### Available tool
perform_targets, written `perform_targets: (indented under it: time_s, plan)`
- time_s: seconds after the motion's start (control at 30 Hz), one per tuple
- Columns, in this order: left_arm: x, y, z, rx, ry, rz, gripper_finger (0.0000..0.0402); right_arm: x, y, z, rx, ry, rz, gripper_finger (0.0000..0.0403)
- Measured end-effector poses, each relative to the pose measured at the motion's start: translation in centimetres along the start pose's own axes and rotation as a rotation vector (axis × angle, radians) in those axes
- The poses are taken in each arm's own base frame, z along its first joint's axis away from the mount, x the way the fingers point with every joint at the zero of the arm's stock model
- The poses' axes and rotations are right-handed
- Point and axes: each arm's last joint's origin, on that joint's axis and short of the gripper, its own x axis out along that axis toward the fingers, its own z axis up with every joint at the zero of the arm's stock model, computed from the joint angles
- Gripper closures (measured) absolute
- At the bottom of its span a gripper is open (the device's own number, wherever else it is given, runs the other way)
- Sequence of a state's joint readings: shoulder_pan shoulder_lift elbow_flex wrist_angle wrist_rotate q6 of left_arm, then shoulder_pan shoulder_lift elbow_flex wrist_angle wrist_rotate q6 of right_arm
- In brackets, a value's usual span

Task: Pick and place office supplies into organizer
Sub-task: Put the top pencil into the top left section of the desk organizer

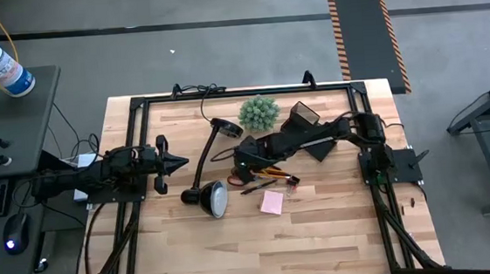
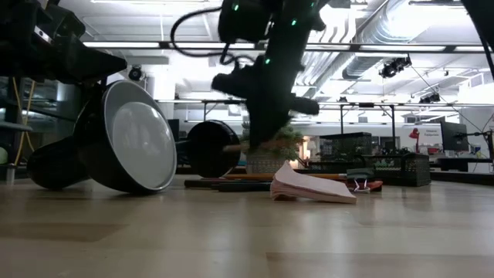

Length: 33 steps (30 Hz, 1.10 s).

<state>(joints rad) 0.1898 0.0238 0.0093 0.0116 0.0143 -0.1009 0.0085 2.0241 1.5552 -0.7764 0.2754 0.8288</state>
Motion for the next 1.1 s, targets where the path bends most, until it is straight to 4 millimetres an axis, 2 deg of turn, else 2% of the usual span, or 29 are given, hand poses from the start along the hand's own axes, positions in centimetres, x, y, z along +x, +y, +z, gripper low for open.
perform_targets:
  time_s: [0.23, 0.4, 0.73, 1.1]
  plan:
    - [0.0, 0.0, 0.0, 0.0, 0.0, 0.0, 0.0401, -5.5, -2.0, -1.3, 0.003, -0.138, -0.258, 0.0391]
    - [0.0, 0.0, 0.0, 0.0, 0.0, 0.0, 0.0401, -8.4, -3.1, -2.1, 0.019, -0.288, -0.408, 0.0391]
    - [0.0, 0.0, 0.0, -0.001, 0.0, 0.0, 0.0401, -8.8, -3.4, -1.6, -0.059, -0.507, -0.576, 0.0391]
    - [0.0, 0.0, 0.0, -0.011, 0.0, 0.0, 0.0401, -8.4, -6.6, 0.0, -0.093, -0.452, -0.755, 0.0391]
